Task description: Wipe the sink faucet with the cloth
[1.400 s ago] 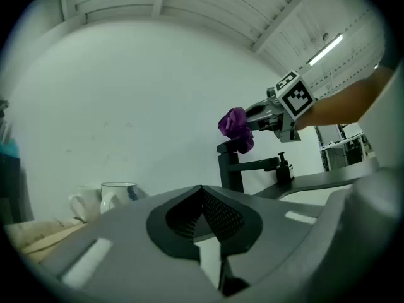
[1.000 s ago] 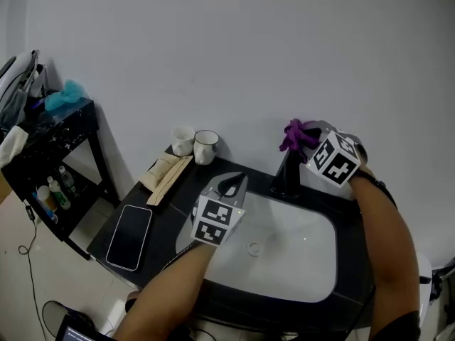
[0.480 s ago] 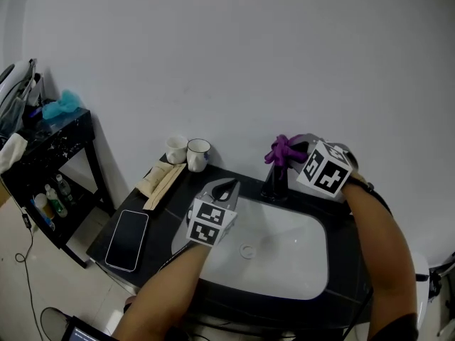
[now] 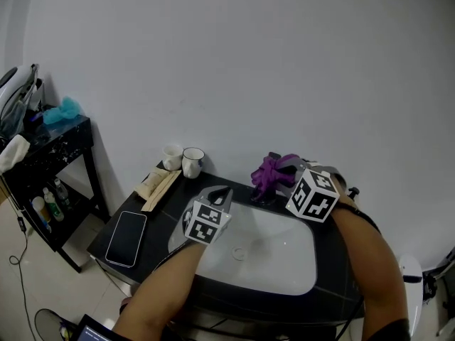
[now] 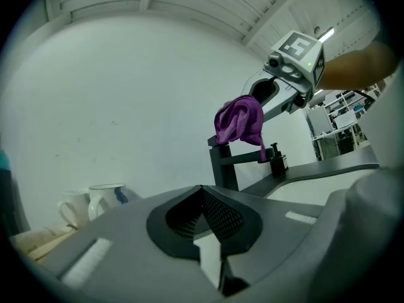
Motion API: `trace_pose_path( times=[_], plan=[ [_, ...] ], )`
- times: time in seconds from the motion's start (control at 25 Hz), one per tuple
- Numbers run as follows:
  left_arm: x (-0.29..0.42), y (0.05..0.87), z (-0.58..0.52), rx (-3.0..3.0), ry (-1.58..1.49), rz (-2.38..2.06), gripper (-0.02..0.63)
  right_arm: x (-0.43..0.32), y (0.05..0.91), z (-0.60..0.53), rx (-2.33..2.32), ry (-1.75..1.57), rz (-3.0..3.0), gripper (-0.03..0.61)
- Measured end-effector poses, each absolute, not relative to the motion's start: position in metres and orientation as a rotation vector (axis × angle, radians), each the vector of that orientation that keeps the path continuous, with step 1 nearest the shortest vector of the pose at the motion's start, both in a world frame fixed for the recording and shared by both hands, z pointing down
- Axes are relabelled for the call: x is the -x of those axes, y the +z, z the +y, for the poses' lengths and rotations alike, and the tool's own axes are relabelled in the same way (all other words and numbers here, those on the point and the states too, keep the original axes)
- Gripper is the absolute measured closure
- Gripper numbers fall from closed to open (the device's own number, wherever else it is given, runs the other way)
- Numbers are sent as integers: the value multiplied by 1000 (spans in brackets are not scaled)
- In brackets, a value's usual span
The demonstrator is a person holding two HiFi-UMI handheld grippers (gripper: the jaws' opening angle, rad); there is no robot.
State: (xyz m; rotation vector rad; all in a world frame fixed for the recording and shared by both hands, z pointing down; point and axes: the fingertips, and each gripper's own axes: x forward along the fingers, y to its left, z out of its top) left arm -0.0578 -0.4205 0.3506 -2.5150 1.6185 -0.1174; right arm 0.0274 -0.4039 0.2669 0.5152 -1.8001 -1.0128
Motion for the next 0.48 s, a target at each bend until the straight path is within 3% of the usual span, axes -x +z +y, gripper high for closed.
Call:
trace_pose_path(
  times=[0.48],
  plan=[
    [54,357,-412,2521,-170,1613,597,-44,294,-379,-518,-996,-1800,508]
  ],
)
